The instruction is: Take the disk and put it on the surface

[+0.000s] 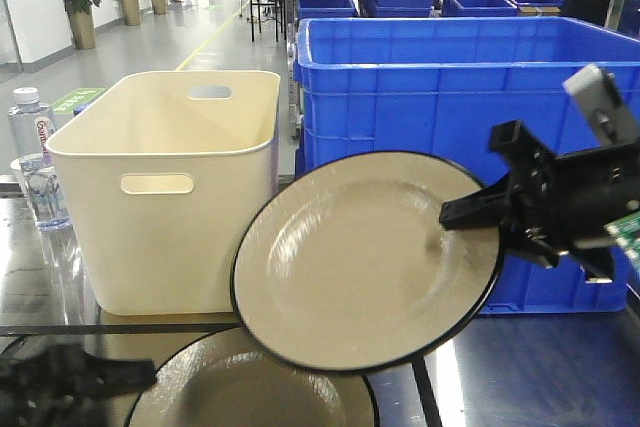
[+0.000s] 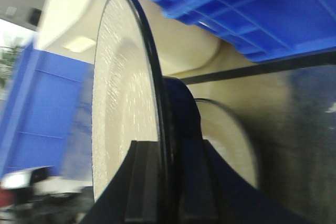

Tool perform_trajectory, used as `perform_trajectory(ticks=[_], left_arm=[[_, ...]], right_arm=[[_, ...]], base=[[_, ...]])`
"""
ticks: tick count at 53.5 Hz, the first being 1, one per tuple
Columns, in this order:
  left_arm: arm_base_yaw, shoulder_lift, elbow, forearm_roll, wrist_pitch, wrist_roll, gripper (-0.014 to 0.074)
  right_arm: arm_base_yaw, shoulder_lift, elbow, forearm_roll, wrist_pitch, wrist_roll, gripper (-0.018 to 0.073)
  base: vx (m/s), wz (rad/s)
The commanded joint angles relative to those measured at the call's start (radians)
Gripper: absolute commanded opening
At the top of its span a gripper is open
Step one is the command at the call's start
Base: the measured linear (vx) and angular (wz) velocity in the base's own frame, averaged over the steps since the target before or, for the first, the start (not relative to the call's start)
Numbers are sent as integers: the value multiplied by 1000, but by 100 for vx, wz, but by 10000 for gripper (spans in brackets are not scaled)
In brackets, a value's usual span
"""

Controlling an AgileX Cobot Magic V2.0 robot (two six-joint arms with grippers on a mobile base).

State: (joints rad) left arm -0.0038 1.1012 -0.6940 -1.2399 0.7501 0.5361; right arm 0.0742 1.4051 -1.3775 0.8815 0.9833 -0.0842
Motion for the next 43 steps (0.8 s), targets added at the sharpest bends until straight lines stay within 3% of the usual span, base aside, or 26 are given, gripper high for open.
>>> perform_trajectory(ticks=[1,15,22,33,43], left_arm=[[31,-90,-23,-54,-22,4,605],[45,-202,-23,-56,-37,-3,571],[45,-233,-23,-55,-68,-3,571],[45,-236,-23,-55,-76,-3,571],[45,-236,-23,-54,-91,-2,571]], right_arm=[[80,-14,-39,24,-95,43,-8],[240,137,-39,-3,-172,22,-4],[267,218,-39,-1,-140,6,3],[311,270,-39,2,-137,-108,41],[323,269,-39,-112,-121,-171,139]], base=[[0,0],[0,0],[0,0],[0,0],[0,0]])
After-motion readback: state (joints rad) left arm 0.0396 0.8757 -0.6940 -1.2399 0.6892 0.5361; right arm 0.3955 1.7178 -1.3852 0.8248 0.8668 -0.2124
